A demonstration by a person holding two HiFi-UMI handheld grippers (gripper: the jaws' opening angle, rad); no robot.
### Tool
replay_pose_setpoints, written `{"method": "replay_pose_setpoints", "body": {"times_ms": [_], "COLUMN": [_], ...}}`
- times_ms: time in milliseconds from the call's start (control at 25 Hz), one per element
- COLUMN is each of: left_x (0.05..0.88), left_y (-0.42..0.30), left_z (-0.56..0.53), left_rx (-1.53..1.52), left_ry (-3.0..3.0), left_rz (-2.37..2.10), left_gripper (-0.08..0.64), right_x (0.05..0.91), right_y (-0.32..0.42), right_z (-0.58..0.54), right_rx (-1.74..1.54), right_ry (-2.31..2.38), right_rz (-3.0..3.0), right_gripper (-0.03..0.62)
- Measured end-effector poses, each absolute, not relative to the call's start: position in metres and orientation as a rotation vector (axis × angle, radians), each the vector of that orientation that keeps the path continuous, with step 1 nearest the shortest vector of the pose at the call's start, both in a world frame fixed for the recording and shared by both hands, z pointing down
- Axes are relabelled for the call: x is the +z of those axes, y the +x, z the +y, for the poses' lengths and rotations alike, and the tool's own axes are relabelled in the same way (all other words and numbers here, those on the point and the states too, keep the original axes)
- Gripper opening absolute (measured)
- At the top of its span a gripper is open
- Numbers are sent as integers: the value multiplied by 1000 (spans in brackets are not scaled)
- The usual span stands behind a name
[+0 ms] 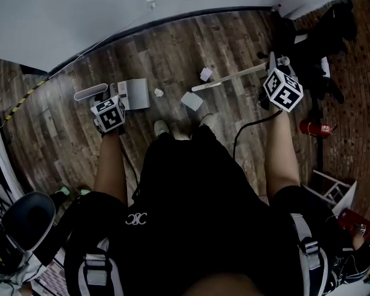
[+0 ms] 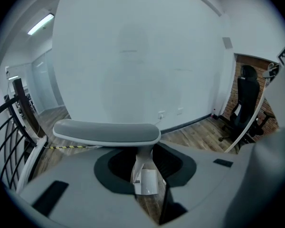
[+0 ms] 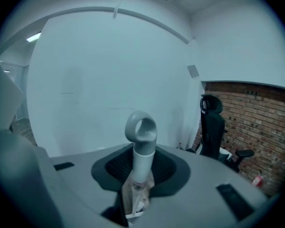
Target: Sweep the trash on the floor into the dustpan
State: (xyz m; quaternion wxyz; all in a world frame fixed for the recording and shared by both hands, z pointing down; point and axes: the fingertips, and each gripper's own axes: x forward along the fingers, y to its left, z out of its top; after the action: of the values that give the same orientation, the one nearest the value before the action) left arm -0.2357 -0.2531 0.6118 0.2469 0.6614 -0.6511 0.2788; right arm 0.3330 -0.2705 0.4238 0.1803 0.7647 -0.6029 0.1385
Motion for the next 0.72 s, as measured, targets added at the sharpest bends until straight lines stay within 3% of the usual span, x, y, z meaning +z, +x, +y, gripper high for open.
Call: {"method": "replay_pose_setpoints", "body": {"times_ms": [320,720], "left_x": [631,632], "left_y": [-236,-184], "left_z": [-251,-257], "left_rx": [789,834], "left_ry": [1700,1738], "left_rz": [-1818,-1789], "left_gripper": [107,110], "right_x": [454,464], "right_y": [417,507], "right_z": [-310,-324], "right_rx": [546,622], "right_ry": [2412,2633], "right_rz": [-1520,-1445], "right_gripper": [94,93]}}
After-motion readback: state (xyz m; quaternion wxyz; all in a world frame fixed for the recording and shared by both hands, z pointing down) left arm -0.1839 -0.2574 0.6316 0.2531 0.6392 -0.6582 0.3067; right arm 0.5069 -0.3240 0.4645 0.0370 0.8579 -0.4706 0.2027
